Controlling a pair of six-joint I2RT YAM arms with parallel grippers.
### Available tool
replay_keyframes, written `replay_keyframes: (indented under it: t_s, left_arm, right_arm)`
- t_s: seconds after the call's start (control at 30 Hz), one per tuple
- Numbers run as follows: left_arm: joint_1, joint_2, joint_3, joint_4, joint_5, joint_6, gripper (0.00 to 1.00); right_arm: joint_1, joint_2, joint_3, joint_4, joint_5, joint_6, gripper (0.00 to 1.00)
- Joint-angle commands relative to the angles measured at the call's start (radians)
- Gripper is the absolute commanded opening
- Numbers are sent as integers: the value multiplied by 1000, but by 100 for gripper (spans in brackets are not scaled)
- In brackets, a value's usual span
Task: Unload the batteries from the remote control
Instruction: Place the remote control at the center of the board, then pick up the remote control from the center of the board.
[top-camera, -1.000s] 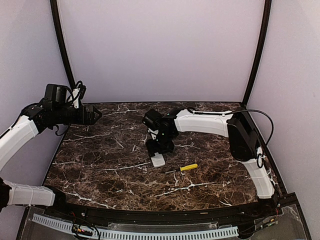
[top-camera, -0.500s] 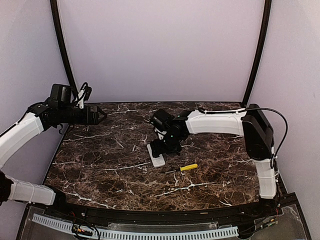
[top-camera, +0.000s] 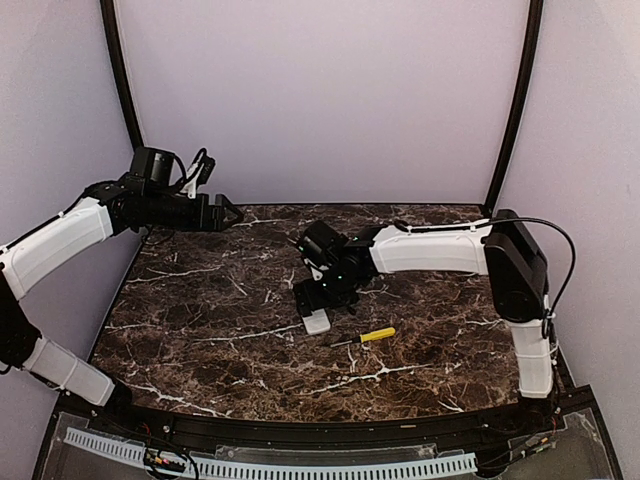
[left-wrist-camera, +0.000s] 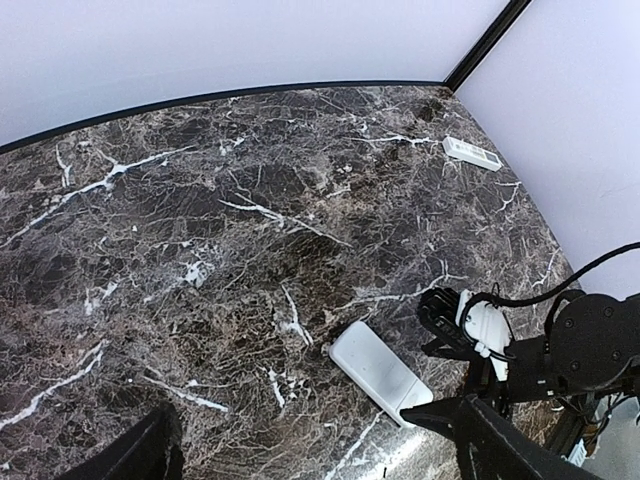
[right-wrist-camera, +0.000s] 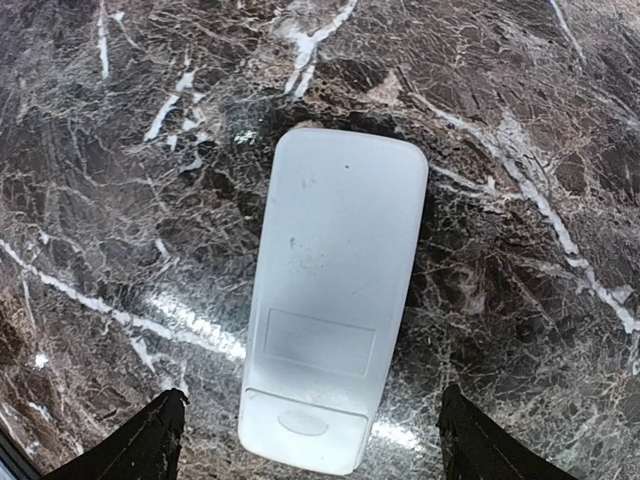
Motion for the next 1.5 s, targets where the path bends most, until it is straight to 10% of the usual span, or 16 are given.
replay_keyframes:
  t_s: [0.0, 0.6, 0.8, 1.47]
  left_arm:
    - [0, -7, -7, -1, 1, -4, 94]
    - [0, -26, -39, -4, -13, -27, 94]
    - [0, -23, -46, 0, -1, -41, 94]
    - [-45, 102, -112, 139, 410, -227, 94]
  right_arm:
    - [9, 74, 67, 7, 57, -34, 86]
    - [47, 197, 158, -61, 130, -48, 74]
    - [48, 193, 149, -57, 151, -37, 52]
    - [69, -277, -136, 185, -37, -390, 41]
